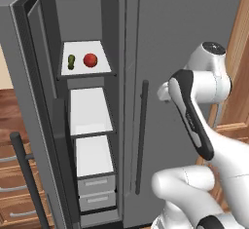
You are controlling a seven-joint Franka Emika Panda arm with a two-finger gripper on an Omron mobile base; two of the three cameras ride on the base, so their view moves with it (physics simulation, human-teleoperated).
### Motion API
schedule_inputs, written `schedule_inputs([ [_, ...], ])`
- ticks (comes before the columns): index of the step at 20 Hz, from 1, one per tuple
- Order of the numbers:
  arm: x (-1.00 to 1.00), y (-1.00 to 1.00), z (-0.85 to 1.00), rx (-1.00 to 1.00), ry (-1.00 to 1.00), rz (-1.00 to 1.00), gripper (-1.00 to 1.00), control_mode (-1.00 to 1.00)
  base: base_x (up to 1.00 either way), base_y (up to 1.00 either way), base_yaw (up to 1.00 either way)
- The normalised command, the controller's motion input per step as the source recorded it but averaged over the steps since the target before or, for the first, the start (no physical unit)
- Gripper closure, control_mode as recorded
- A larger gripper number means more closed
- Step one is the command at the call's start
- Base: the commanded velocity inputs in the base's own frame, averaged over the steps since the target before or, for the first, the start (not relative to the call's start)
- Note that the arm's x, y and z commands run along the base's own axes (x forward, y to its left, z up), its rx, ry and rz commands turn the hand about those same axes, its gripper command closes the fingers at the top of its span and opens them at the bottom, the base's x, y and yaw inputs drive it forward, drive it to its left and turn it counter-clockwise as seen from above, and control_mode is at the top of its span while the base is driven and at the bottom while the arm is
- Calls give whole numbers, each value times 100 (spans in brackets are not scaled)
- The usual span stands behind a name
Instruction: Take the onion and squash out of the freezer and place them in the tupperware container on the counter. Then put the tupperware containing the vegetables back in the freezer.
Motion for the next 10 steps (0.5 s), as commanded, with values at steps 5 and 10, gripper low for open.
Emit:
schedule_inputs([
  [5, -57, 0, 0, 0, -15, 0, -100, -100, 0, 0, 0],
  [10, -42, 0, 0, 0, -6, 0, -100, -100, 0, 0, 0],
])
